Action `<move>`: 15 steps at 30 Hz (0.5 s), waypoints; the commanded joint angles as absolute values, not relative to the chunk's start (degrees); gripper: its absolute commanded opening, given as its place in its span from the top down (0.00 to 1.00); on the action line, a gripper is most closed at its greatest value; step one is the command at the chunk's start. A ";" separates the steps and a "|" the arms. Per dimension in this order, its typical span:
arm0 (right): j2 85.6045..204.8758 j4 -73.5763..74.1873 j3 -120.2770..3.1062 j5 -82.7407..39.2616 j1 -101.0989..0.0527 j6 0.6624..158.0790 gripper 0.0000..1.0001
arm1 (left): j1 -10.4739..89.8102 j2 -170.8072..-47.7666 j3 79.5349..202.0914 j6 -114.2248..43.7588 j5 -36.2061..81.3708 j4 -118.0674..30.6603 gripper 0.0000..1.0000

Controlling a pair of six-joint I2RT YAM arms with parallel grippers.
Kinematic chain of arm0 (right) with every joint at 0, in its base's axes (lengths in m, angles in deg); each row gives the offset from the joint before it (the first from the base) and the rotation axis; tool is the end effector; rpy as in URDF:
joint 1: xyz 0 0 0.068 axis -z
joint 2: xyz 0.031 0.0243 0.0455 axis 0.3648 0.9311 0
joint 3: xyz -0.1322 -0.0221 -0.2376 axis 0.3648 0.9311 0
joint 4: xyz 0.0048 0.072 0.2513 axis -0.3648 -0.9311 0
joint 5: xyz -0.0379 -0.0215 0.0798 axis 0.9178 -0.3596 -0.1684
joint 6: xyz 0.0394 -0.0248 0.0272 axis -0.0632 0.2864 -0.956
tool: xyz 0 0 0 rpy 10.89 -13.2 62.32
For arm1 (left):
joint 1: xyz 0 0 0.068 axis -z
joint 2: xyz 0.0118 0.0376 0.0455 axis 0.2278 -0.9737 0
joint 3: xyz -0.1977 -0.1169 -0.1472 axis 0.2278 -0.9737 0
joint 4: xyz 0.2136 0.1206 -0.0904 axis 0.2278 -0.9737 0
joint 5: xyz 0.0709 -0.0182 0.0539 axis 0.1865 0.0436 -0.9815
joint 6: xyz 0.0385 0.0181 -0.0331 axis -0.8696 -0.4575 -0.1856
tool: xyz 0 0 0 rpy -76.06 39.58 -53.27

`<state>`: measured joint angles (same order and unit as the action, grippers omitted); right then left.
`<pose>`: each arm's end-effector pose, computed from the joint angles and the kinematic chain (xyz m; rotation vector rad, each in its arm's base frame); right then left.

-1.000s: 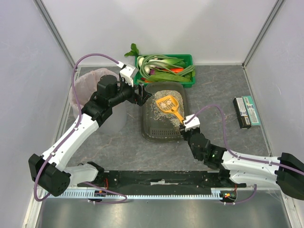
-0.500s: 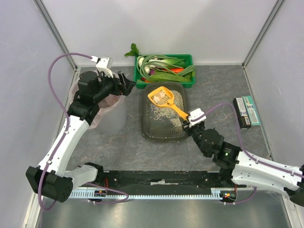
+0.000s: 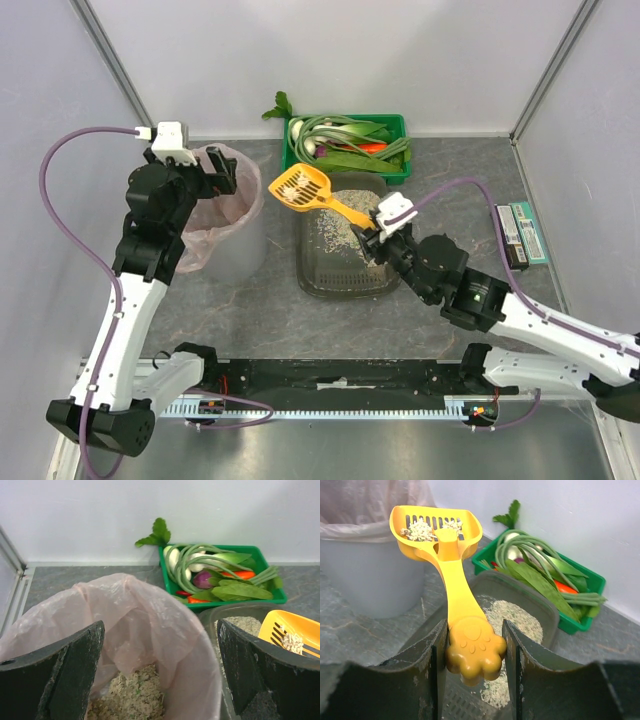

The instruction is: Clean the litter box

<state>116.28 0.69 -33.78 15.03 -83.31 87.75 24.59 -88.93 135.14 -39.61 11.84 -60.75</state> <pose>0.1138 0.1765 0.3735 -0.4850 1.5343 0.4134 0.2026 -0.0393 0.4306 0.0270 1.6358 -0.2142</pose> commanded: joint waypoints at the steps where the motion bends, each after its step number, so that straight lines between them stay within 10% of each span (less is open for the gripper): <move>1: 120.93 -0.42 -40.86 10.07 -83.62 89.78 1.00 | 22.14 -88.90 133.95 -39.26 10.98 -60.75 0.00; 15: 129.97 3.63 -49.55 8.84 -85.46 94.17 1.00 | 21.09 -86.44 130.96 -43.21 -1.32 -57.33 0.00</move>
<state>127.29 0.52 -44.25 9.69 -84.38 90.44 22.29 -88.32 132.13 -40.14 5.50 -61.49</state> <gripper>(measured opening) 0.501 0.993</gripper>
